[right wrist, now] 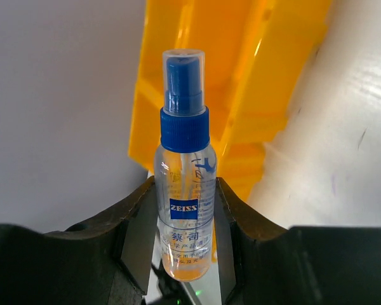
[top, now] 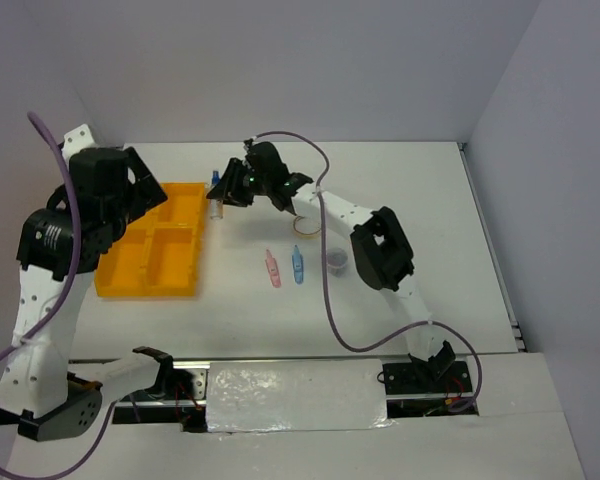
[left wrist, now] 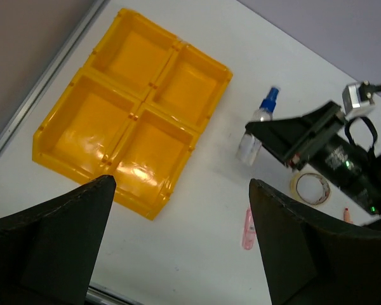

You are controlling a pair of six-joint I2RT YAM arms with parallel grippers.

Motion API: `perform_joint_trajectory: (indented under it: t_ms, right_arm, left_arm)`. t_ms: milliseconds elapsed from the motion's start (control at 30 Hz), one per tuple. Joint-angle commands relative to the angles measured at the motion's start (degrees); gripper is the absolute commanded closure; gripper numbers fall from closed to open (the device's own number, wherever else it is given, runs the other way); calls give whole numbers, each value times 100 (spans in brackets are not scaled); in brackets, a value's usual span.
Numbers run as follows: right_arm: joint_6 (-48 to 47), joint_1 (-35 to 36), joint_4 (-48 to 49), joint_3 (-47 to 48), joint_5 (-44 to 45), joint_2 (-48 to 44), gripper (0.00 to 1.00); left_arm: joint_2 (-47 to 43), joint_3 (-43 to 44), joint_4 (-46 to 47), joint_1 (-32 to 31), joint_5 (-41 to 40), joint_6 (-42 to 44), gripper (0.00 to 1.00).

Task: Sort the stationery into containers
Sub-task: Place the stationery in the storage box.

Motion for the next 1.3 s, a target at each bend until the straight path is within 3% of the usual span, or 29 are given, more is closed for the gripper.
perform_joint_trajectory:
  t_ms: [0, 33, 100, 267, 467, 767, 933, 1267]
  right_arm:
    - [425, 131, -510, 1380, 495, 851, 100]
    - [346, 174, -641, 2071, 425, 1073, 100]
    - [336, 210, -730, 2594, 521, 1435, 100]
    - [582, 184, 87, 2236, 819, 1470, 95]
    - [697, 271, 316, 3166, 899, 2007, 90]
    - [407, 640, 904, 3150, 1565, 2130, 80]
    - [231, 720, 1010, 3361, 2006, 2262, 79]
    - [-243, 685, 790, 3466, 2024, 2464, 73]
  left_arm:
    - [-262, -336, -70, -7, -23, -80, 1]
    - [-289, -485, -79, -7, 90, -28, 1]
    - [-333, -609, -123, -7, 161, 25, 1]
    - [-543, -1031, -141, -7, 284, 131, 1]
    - [-816, -1312, 114, -7, 435, 263, 1]
    - [-1115, -1295, 96, -7, 416, 421, 1]
    - [-1334, -1391, 219, -7, 671, 474, 1]
    - [-1519, -1453, 237, -7, 785, 658, 1]
